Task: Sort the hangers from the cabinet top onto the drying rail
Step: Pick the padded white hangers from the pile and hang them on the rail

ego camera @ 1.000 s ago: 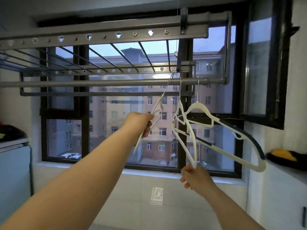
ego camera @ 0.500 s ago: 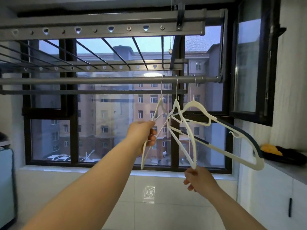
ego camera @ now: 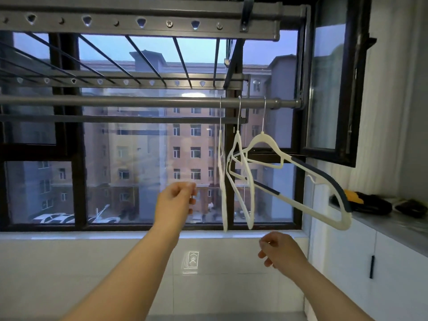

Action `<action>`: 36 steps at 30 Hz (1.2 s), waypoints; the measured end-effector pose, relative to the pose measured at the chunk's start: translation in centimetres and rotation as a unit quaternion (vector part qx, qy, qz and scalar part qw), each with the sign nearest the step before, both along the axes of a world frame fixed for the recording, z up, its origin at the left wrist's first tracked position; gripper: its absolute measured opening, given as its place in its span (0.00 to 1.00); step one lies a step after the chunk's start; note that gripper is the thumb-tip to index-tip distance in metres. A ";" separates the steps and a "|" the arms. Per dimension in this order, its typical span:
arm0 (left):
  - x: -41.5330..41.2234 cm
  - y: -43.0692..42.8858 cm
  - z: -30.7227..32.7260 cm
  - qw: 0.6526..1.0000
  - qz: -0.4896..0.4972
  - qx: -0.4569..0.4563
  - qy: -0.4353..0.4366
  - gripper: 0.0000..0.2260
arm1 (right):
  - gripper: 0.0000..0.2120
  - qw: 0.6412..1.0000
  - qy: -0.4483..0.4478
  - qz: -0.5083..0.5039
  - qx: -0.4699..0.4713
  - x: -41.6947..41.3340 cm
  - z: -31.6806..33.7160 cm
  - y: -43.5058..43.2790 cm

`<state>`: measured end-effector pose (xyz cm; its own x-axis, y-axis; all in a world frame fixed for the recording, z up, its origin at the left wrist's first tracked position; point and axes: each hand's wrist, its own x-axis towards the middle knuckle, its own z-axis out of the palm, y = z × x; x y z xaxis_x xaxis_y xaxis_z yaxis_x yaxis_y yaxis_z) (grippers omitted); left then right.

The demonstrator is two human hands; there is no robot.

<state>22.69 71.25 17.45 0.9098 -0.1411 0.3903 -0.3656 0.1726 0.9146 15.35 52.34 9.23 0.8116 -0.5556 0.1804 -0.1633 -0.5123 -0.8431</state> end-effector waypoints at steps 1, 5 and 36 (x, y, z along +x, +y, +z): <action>0.1 0.0 -1.0 1.000 0.006 -0.007 0.001 0.11 | 0.06 1.000 0.007 -0.007 -0.002 -0.3 -0.2 -0.1; -0.4 -1.5 -5.1 0.998 -0.044 0.043 0.016 0.12 | 0.08 0.999 0.016 -0.033 -0.007 -2.3 -1.0 -1.0; -23.2 -52.1 -24.4 0.869 -0.360 0.340 0.013 0.20 | 0.11 0.867 0.184 -0.399 -0.237 -34.4 -11.0 -47.6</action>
